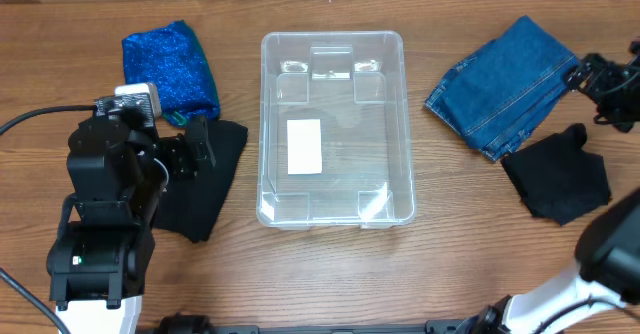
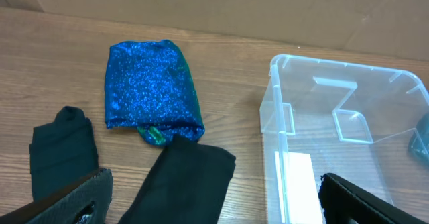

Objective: Pack container
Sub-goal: 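Reach the right gripper to the folded blue jeans and grasp them, then lift the jeans with the right gripper and carry them over the container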

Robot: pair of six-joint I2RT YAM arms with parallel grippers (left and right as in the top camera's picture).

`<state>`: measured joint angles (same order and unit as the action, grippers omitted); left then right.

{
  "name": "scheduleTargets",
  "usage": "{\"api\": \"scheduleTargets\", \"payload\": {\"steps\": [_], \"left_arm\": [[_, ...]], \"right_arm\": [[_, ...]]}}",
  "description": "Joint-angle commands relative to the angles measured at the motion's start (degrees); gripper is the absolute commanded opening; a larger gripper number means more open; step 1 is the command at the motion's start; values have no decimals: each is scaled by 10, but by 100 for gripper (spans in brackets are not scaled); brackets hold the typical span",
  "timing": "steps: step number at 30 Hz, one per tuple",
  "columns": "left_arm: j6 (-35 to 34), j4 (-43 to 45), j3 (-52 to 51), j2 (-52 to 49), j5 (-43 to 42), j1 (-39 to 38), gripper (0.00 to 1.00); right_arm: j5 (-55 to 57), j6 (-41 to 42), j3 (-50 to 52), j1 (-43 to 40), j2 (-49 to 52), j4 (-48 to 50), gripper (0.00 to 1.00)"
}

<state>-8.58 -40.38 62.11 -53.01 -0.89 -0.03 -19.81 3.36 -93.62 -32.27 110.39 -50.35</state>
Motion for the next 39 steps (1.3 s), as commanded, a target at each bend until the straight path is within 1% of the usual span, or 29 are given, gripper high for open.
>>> {"api": "scheduleTargets", "payload": {"steps": [1, 4, 8, 12, 22, 33, 39], "left_arm": [[9, -2, 16, 2, -6, -4, 100], [9, -3, 16, 2, -6, -4, 100], [9, -8, 16, 2, -6, -4, 100], [9, -16, 16, 2, -6, -4, 100], [9, -16, 16, 1, -2, -4, 100], [9, -16, 16, -2, -2, -4, 100], [9, -18, 16, -2, -2, -4, 100]], "right_arm": [[-83, -20, -5, -12, 31, 35, 100], [-110, -24, -5, -13, 62, 65, 100], [-105, -23, -5, -13, 93, 79, 100], [-65, -24, -5, -14, 120, 84, 100], [-75, -36, -5, -6, 185, 76, 100], [-77, -36, -5, 14, 219, 59, 100], [-79, -31, -4, 14, 220, 47, 100]]}}
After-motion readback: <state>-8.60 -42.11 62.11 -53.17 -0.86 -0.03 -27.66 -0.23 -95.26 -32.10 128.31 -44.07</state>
